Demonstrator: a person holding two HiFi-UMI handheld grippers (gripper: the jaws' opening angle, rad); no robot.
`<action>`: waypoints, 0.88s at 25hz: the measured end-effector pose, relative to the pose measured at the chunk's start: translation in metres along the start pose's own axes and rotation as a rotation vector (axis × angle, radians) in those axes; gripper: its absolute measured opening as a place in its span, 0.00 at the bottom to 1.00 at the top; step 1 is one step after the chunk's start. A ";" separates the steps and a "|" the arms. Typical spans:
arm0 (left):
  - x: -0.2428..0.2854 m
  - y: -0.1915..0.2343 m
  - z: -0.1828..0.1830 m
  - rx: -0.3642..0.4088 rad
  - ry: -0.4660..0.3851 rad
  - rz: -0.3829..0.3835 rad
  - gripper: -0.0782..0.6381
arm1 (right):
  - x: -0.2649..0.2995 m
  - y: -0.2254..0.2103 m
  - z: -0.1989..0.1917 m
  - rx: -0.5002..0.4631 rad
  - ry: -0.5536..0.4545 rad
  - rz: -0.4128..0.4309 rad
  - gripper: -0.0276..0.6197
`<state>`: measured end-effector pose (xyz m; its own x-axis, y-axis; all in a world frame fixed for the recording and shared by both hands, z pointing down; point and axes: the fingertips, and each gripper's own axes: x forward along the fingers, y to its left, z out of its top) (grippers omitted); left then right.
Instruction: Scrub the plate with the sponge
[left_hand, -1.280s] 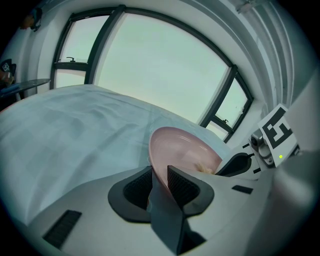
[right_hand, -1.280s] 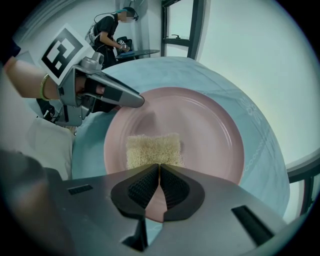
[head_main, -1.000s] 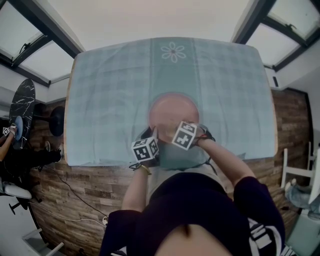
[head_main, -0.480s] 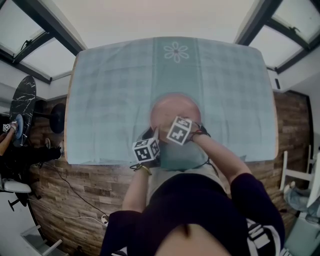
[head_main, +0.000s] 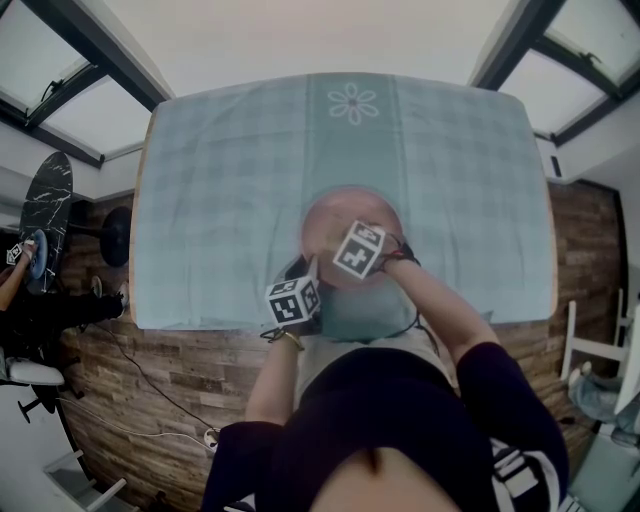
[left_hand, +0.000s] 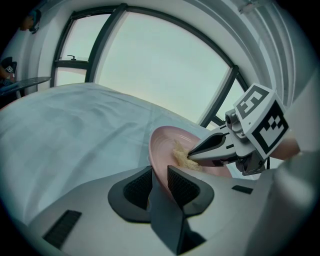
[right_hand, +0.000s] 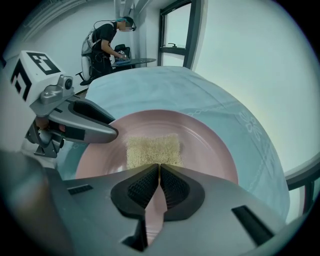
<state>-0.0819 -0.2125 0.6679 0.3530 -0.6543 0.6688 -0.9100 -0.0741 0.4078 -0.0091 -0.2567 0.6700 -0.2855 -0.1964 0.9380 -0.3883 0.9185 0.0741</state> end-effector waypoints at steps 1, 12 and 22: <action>0.000 0.000 0.000 -0.001 0.000 -0.001 0.25 | 0.000 -0.004 -0.001 0.009 0.005 -0.010 0.08; 0.001 0.001 -0.002 0.014 0.008 0.000 0.25 | -0.006 -0.023 -0.021 0.085 0.031 -0.072 0.08; 0.000 -0.001 0.000 0.105 0.011 0.015 0.25 | -0.015 -0.015 -0.039 0.162 0.034 -0.086 0.08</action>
<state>-0.0809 -0.2124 0.6671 0.3406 -0.6478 0.6814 -0.9329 -0.1429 0.3305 0.0357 -0.2541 0.6679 -0.2169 -0.2577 0.9416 -0.5467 0.8312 0.1015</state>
